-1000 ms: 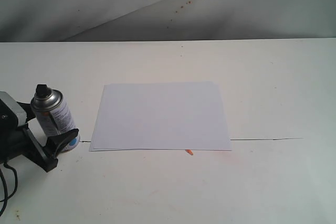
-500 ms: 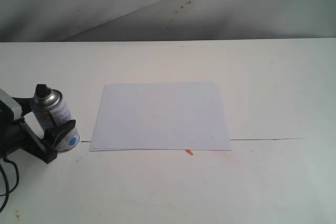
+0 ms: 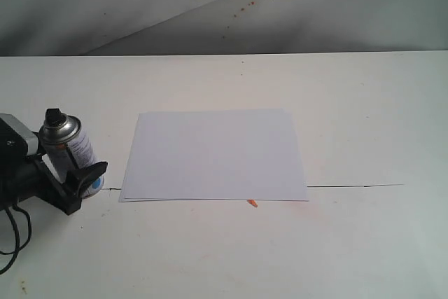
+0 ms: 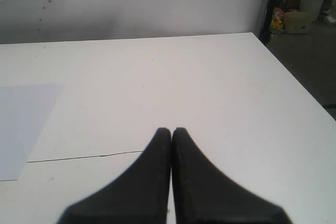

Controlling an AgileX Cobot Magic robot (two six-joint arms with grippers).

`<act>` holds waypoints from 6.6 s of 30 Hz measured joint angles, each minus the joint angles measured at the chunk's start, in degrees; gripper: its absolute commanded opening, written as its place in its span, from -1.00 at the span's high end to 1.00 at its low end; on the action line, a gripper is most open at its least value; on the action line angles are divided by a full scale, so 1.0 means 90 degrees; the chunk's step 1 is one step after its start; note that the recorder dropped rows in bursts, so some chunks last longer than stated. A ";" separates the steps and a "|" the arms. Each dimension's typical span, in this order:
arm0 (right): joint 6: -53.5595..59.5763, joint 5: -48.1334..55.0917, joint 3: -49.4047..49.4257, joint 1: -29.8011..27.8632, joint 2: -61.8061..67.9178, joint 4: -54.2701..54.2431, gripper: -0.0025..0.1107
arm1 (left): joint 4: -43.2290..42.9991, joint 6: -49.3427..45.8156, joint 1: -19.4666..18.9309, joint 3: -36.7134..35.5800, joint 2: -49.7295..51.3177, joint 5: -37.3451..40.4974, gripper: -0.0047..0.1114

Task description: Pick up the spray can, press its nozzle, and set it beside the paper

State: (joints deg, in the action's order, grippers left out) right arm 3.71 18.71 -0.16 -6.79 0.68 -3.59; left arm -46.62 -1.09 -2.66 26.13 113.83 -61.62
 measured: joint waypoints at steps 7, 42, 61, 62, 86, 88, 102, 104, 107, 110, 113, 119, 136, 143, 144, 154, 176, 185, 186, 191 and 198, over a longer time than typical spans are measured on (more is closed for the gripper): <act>0.0000 0.0000 0.0000 0.0000 0.0000 0.0000 0.96 | 0.0034 0.0023 0.0000 0.0000 0.0156 -0.0397 -0.32; 0.0000 0.0000 0.0000 0.0000 0.0000 0.0000 0.96 | -0.0274 0.2787 0.0000 0.0257 -0.1586 0.0685 0.92; 0.0000 0.0000 0.0000 0.0000 0.0000 0.0000 0.96 | -0.4365 0.5684 0.2780 0.3004 -0.2518 0.5671 0.92; 0.0000 0.0000 0.0000 0.0000 0.0000 0.0000 0.96 | -0.4490 0.5696 0.2895 0.3049 -0.2446 0.5718 0.92; 0.0000 0.0000 0.0000 0.0000 0.0000 0.0000 0.96 | -0.5087 0.5882 0.3329 0.3119 -0.1489 0.6146 0.92; 0.0000 0.0000 0.0000 0.0000 0.0000 0.0000 0.96 | -0.5087 0.5882 0.3329 0.3119 -0.1489 0.6146 0.92; 0.0000 0.0000 0.0000 0.0000 0.0000 0.0000 0.96 | -0.5087 0.6029 0.3329 0.3119 -0.1489 0.6158 0.92; 0.0000 0.0000 0.0000 0.0000 0.0000 0.0000 0.96 | -0.5087 0.6029 0.3329 0.3119 -0.1489 0.6158 0.92; 0.0000 0.0000 0.0000 0.0000 0.0000 0.0000 0.96 | -0.5087 0.6029 0.3329 0.3119 -0.1489 0.6169 0.92; 0.0000 0.0000 0.0000 0.0000 0.0000 0.0000 0.96 | -0.5087 0.6029 0.3329 0.3119 -0.1489 0.6169 0.92; 0.0000 0.0000 0.0000 0.0000 0.0000 0.0000 0.96 | -0.5271 0.6179 0.3329 0.3119 -0.1489 0.6169 0.92; 0.0000 0.0000 0.0000 0.0000 0.0000 0.0000 0.96 | -0.3604 0.5800 0.3329 0.3119 -0.1489 0.6143 0.92; 0.0000 0.0000 0.0000 0.0000 0.0000 0.0000 0.96 | 0.0338 0.1178 0.3361 0.3119 -0.1489 0.7675 0.92; 0.0000 0.0000 0.0000 0.0000 0.0000 0.0000 0.96 | -0.2104 0.3027 0.3371 0.3119 -0.1489 0.7373 0.92; 0.0000 0.0000 0.0000 0.0000 0.0000 0.0000 0.96 | -0.1957 0.2998 0.3390 0.3119 -0.1489 0.7240 0.92; 0.0000 0.0000 0.0000 0.0000 0.0000 0.0000 0.96 | 0.4929 -0.4973 0.3495 0.3130 -0.1489 0.8666 0.92; 0.0000 0.0000 0.0000 0.0000 0.0000 0.0000 0.96 | 0.4743 -0.5572 0.4010 0.6935 0.0352 1.2585 0.92; 0.0000 0.0000 0.0000 0.0000 0.0000 0.0000 0.96 | 0.5485 -0.5835 0.4010 0.7207 0.0604 1.2931 0.92; 0.0000 0.0000 0.0000 0.0000 0.0000 0.0000 0.96 | 0.5517 -0.5835 0.4010 0.7223 0.0604 1.2946 0.92; 0.0000 0.0000 0.0000 0.0000 0.0000 0.0000 0.96 | 0.5541 -0.5860 0.4010 0.7235 0.0604 1.3168 0.92; 0.0000 0.0000 0.0000 0.0000 0.0000 0.0000 0.96 | 0.5541 -0.5830 0.4010 0.7235 0.0604 1.3306 0.92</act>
State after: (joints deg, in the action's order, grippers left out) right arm 3.71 18.71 -0.16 -6.79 0.68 -3.59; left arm 3.26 -53.56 33.44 91.24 119.27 58.13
